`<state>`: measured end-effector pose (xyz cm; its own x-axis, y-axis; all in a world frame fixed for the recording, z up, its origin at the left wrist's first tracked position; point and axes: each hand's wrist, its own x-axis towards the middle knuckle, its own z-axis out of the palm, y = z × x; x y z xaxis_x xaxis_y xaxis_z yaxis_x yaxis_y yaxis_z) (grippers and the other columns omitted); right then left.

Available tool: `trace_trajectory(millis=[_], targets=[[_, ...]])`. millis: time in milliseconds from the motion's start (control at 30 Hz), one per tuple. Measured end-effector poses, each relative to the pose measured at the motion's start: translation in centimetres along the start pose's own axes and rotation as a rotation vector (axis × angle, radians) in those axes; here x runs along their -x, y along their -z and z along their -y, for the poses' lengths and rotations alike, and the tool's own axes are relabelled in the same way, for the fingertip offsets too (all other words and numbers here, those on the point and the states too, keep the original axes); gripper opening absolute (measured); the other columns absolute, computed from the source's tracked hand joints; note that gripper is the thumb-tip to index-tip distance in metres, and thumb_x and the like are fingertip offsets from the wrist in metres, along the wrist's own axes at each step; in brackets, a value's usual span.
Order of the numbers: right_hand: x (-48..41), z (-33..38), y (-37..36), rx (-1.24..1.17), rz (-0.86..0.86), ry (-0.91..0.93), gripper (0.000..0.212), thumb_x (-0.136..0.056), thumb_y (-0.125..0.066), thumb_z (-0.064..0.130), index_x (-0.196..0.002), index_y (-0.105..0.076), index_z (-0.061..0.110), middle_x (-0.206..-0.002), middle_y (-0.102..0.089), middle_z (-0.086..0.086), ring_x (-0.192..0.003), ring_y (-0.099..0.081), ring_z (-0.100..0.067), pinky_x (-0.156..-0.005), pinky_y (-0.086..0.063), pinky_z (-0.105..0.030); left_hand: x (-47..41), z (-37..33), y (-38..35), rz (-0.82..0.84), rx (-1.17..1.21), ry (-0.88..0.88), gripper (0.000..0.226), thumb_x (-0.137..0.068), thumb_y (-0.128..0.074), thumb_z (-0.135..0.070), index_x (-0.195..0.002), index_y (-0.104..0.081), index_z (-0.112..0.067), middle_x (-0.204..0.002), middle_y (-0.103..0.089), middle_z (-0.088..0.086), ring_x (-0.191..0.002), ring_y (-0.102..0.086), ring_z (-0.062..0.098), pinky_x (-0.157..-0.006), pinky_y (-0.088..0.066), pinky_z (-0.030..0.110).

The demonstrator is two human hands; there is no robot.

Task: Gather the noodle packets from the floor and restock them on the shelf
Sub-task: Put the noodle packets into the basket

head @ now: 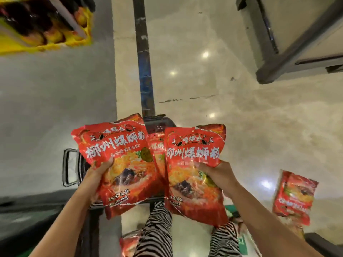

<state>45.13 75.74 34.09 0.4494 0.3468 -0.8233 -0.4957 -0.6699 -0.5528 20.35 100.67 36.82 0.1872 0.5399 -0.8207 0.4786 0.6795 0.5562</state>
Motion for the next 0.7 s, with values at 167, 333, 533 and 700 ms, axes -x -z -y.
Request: trace_trajectory(millis=[167,333,533,700], targets=[[-5.2,1.7,-10.2,0.105,0.015,-0.010,0.035,-0.069,-0.087,0.035,-0.095,-0.072,0.017,-0.082,-0.073,0.002,-0.068,-0.066,-0.015,-0.070,-0.053,-0.032,-6.5,0.1,7.5,0.030,-0.047,0.104,0.041,-0.082,-0.070,-0.036,-0.116,-0.057,-0.016,-0.102,-0.075,0.016,-0.088,-0.072,0.041,-0.081,-0.058,0.051],[-10.8,0.7,-15.9,0.153,0.007,-0.056,0.035,-0.069,-0.088,0.035,-0.098,-0.069,0.025,-0.096,-0.073,0.003,-0.085,-0.070,-0.016,-0.076,-0.057,-0.031,-12.1,2.4,10.3,0.049,-0.134,0.155,0.040,-0.079,-0.072,-0.034,-0.110,-0.061,-0.011,-0.086,-0.077,0.007,-0.076,-0.073,0.030,-0.076,-0.058,0.043],[-19.0,-2.3,-20.7,0.276,0.111,-0.205,0.042,-0.070,-0.083,0.048,-0.081,-0.059,0.015,-0.070,-0.055,0.004,-0.063,-0.053,-0.012,-0.061,-0.044,-0.026,-19.9,7.0,11.2,0.082,-0.239,0.184,0.041,-0.068,-0.071,-0.045,-0.093,-0.067,-0.013,-0.092,-0.073,0.007,-0.087,-0.067,0.026,-0.104,-0.044,0.055],[-25.3,-6.8,-22.8,0.257,0.042,-0.269,0.045,-0.075,-0.080,0.045,-0.061,-0.048,0.018,-0.049,-0.047,0.004,-0.044,-0.043,-0.010,-0.056,-0.040,-0.024,-26.6,10.7,10.9,0.013,-0.327,0.069,0.016,-0.081,-0.075,-0.025,-0.089,-0.064,-0.017,-0.082,-0.071,-0.003,-0.076,-0.067,0.012,-0.086,-0.055,0.037]])
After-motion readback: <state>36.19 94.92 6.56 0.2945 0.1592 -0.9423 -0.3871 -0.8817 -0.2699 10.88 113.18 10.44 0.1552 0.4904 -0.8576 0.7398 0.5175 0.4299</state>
